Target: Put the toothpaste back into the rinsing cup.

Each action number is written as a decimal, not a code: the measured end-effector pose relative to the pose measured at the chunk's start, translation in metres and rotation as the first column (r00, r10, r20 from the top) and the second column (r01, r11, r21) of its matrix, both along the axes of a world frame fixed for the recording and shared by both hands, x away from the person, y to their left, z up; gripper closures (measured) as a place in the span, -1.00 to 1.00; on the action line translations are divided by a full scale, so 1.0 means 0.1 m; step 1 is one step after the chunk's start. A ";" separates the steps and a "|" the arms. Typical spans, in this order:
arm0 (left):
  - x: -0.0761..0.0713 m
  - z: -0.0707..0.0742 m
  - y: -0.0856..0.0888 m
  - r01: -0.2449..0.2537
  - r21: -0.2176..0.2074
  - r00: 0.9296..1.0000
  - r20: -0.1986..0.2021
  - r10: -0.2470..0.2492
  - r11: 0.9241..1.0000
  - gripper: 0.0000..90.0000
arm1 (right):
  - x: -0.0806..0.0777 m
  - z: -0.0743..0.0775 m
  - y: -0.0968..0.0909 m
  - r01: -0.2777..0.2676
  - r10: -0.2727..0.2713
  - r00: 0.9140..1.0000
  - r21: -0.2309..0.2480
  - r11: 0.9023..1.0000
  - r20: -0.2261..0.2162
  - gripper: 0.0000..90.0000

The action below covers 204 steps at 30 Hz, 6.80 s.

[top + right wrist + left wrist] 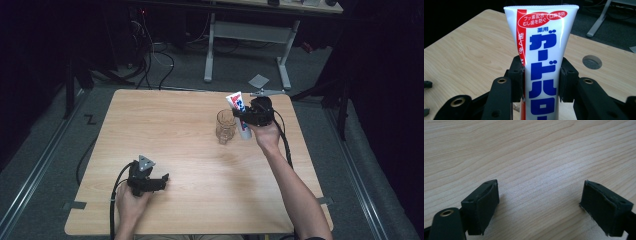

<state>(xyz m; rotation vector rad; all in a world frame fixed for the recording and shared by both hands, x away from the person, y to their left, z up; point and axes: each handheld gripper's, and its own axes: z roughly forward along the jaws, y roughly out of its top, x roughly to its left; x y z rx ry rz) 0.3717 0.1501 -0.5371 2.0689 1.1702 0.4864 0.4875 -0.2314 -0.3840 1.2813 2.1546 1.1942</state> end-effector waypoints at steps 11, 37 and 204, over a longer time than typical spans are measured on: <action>0.00 0.00 0.00 -0.001 0.000 1.000 0.000 0.001 1.000 -0.66 | 0.15 0.05 0.09 0.013 -0.013 1.000 -0.018 1.000 0.007 0.39; 0.00 0.00 0.00 0.002 0.004 1.000 0.000 -0.002 1.000 -0.66 | 0.43 0.04 0.25 0.040 -0.041 0.999 0.024 0.999 0.030 0.39; 0.00 0.00 0.00 0.000 0.001 1.000 0.001 0.000 1.000 -0.66 | 0.46 -0.61 0.41 0.053 -0.056 0.998 -0.100 0.994 -0.028 0.27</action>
